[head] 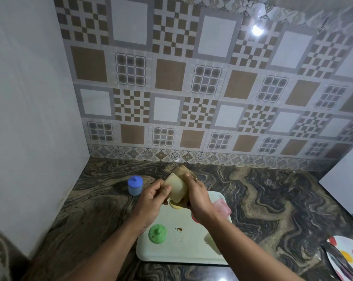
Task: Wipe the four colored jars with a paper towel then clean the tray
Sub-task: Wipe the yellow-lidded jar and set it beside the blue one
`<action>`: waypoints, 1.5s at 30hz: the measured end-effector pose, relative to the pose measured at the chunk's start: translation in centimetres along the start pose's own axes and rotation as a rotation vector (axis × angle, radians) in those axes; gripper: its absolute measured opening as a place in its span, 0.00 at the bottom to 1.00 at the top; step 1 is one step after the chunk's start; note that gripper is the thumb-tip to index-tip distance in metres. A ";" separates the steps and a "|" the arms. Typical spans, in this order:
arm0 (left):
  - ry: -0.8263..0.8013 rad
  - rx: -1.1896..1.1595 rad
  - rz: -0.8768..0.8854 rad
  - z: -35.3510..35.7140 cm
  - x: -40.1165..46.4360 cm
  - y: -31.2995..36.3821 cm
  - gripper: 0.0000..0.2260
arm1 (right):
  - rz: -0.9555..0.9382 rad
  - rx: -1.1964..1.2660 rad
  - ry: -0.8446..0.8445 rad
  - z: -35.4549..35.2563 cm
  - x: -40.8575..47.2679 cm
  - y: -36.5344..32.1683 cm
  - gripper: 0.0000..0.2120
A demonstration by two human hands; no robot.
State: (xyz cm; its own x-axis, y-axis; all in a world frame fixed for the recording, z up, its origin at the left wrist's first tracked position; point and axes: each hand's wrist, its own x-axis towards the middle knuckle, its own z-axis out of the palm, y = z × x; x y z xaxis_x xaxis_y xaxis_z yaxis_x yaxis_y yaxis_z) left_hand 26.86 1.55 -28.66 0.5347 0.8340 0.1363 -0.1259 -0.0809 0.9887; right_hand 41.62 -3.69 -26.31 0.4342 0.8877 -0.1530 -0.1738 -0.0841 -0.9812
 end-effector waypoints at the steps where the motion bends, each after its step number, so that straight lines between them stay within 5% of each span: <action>1: 0.037 0.048 -0.013 0.1 0.1 -0.1 0.07 | 0.039 -0.053 0.026 0.0 0.2 -0.3 0.15; 6: 0.244 0.010 -0.109 0.8 0.8 0.3 0.03 | -0.471 -0.425 0.011 -0.3 0.1 0.9 0.17; 9: 0.206 -0.049 -0.108 0.8 0.8 0.8 0.04 | -0.785 -0.698 0.009 -0.9 0.0 2.0 0.22; 11: 0.112 0.016 -0.021 0.5 0.7 0.7 0.05 | -0.679 -0.524 0.012 -0.6 -0.2 2.0 0.21; 13: 0.081 0.072 0.019 0.2 0.5 0.5 0.05 | -0.263 -0.110 0.039 0.0 -0.1 0.6 0.17; 15: 0.116 0.026 -0.014 -0.1 0.7 0.7 0.04 | -0.060 -0.047 0.060 0.2 0.7 -0.5 0.16; 21: 0.141 0.046 -0.074 -0.3 1.4 1.4 0.08 | -0.806 -0.619 -0.030 -0.1 0.0 0.5 0.17; 23: 0.076 -0.083 -0.073 -0.3 1.2 1.6 0.08 | -0.842 -0.627 -0.037 0.0 -0.1 1.0 0.18; 27: 0.010 -0.243 -0.036 -0.5 0.7 2.1 0.06 | 0.121 0.058 -0.006 0.9 0.0 -1.2 0.15; 28: 0.023 -0.221 -0.038 -0.4 0.7 2.2 0.07 | 0.224 0.120 -0.027 0.9 0.1 -1.6 0.16; 34: 0.199 -0.074 -0.076 0.7 1.1 2.9 0.08 | -0.088 -0.194 0.120 1.2 0.3 -2.6 0.17; 40: 0.204 -0.072 -0.094 0.8 1.3 2.8 0.04 | -0.777 -0.599 0.030 0.4 -0.5 -0.5 0.19; 42: 0.198 -0.029 -0.057 1.1 1.2 2.7 0.04 | -0.758 -0.578 0.081 0.2 -0.3 0.2 0.18; 45: 0.222 0.028 -0.018 1.6 0.7 2.2 0.04 | -0.326 -0.296 0.078 0.5 0.6 -1.1 0.19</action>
State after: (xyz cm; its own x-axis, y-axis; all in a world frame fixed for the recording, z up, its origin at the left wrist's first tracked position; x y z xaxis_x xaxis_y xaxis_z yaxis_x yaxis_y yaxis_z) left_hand 28.26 1.09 -26.26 0.3390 0.9349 0.1048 -0.0930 -0.0776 0.9926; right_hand 41.68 -2.85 -25.32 0.4917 0.8536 0.1721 0.2387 0.0580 -0.9694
